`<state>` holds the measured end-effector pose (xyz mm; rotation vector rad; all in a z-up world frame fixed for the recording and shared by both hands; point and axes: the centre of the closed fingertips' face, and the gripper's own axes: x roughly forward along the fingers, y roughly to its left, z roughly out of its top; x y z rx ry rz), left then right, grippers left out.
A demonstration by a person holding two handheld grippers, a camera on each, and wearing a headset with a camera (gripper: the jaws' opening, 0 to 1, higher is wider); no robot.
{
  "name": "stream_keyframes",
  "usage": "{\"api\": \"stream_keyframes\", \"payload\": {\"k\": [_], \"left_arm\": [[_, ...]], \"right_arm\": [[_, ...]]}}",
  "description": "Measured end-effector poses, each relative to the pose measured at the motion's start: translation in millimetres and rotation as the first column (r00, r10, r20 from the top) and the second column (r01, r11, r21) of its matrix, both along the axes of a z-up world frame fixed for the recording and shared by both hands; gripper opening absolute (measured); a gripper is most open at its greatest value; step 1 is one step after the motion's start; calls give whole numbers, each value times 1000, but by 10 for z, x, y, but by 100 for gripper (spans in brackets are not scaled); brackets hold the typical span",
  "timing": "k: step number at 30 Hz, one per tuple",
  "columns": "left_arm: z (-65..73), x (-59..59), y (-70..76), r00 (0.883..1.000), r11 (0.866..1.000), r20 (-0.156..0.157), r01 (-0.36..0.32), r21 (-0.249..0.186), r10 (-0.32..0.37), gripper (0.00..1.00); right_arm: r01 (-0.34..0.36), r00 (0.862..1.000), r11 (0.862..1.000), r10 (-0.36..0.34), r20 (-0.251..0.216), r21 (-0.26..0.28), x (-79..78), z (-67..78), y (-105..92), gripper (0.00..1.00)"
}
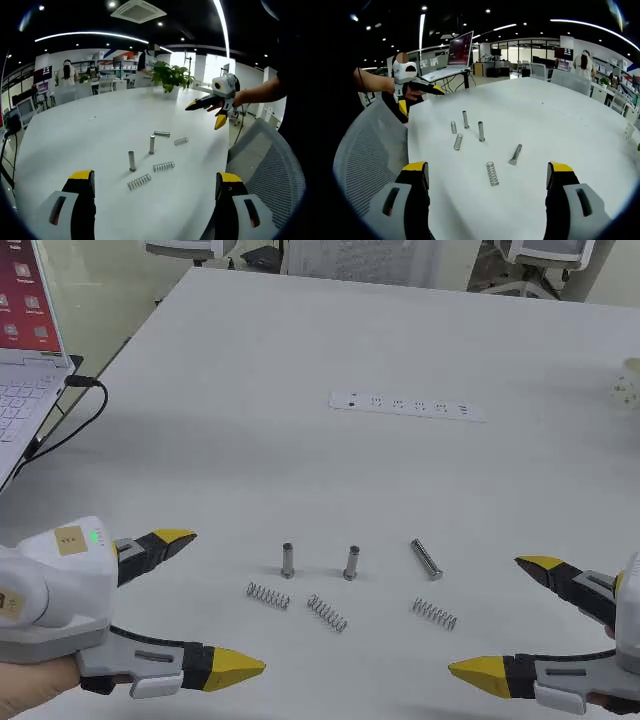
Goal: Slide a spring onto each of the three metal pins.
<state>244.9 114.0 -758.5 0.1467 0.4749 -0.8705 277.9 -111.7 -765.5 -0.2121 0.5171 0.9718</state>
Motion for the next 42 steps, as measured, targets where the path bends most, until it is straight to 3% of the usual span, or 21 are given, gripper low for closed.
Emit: {"api": "stream_keyframes", "payload": {"k": [30, 42], "left_arm": [[11, 4, -4, 1000, 1000, -1, 0, 5, 0, 98], [-5, -5, -10, 1000, 1000, -6, 2, 2, -2, 98]], "right_arm": [[-39, 999, 998, 38, -20, -39, -67, -110, -11, 99], [-7, 1000, 1000, 6, -12, -30, -24, -88, -83, 98]]}}
